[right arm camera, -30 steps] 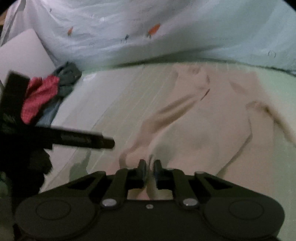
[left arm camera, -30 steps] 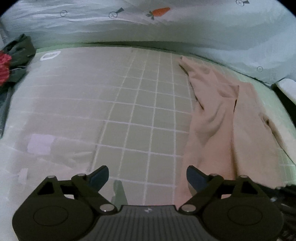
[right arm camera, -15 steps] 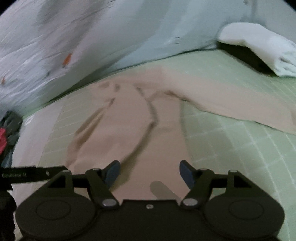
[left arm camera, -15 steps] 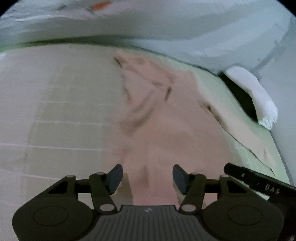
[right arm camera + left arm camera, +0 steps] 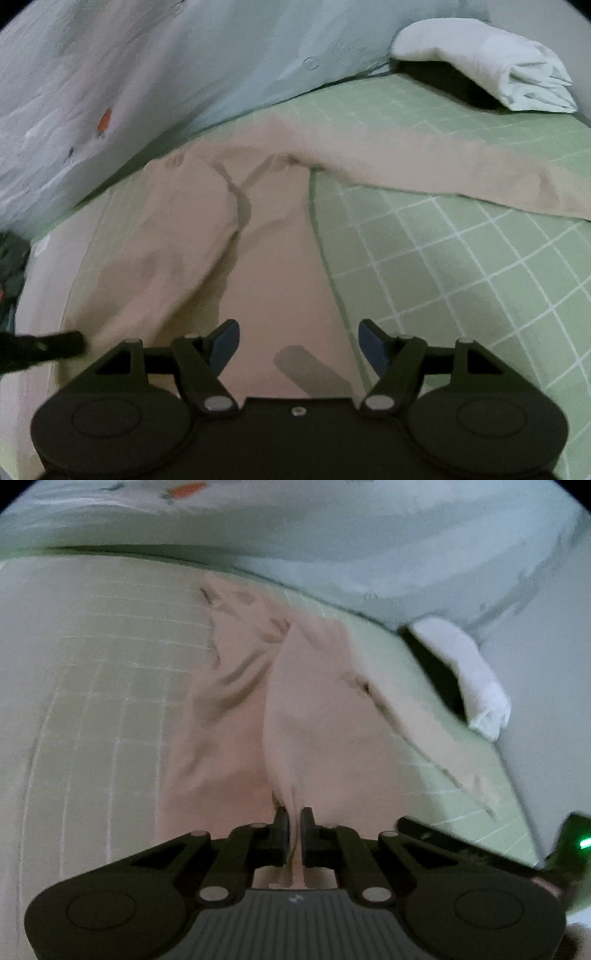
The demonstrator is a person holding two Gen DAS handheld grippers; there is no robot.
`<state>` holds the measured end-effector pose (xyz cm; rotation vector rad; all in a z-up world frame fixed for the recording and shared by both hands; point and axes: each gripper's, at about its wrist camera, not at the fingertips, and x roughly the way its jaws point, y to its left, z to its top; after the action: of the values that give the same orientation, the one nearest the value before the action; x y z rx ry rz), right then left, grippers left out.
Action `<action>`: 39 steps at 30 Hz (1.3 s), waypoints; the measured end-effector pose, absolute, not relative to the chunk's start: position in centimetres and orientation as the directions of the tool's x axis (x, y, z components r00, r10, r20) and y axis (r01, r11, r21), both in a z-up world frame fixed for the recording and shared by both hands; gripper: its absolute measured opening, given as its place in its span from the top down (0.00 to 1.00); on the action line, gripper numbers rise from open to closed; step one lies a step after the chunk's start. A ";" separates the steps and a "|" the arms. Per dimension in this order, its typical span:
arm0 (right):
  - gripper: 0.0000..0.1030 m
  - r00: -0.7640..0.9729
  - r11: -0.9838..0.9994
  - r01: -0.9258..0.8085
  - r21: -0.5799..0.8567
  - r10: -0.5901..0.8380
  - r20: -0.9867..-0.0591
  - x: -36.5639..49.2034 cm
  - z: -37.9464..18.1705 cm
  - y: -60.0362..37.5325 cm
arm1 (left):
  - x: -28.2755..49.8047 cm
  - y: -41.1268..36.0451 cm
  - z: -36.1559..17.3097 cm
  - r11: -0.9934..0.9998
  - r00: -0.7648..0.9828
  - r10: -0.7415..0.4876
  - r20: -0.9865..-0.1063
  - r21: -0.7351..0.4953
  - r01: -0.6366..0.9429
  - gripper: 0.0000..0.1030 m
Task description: Fold clothes
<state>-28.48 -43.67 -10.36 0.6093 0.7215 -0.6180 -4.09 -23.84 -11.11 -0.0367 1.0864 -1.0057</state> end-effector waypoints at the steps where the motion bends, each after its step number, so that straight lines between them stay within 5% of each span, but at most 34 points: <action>1: 0.30 0.597 0.677 0.679 0.284 -0.284 -0.750 -28.5 -10.5 -43.4 | -4.3 -23.1 -11.3 0.607 0.110 -0.688 -0.717 -0.486 0.628 0.93; 9: 0.28 0.595 0.737 0.625 0.256 -0.237 -0.768 -29.5 -11.2 -43.3 | -5.3 -20.5 -16.0 0.828 0.188 -0.503 -0.843 -0.408 0.385 0.85; 13: 0.24 0.598 0.732 0.634 0.251 -0.258 -0.759 -30.0 -10.9 -44.5 | -5.7 -21.5 -14.8 0.838 0.232 -0.483 -0.845 -0.369 0.402 0.65; 24: 0.16 0.574 0.608 0.750 0.261 -0.402 -0.713 -29.1 -10.1 -50.5 | -0.8 -27.0 -12.2 0.806 0.307 -0.503 -0.808 -0.310 0.505 0.59; 39: 0.11 0.370 0.451 0.888 0.091 -0.581 -0.725 -28.6 -11.6 -64.4 | 12.2 -40.4 -15.0 0.800 0.322 -0.513 -0.796 -0.308 0.515 0.49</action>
<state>-28.58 -64.45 -11.63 0.5223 0.6790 -0.9987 12.19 -40.44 -14.95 0.0021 1.0438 -0.6754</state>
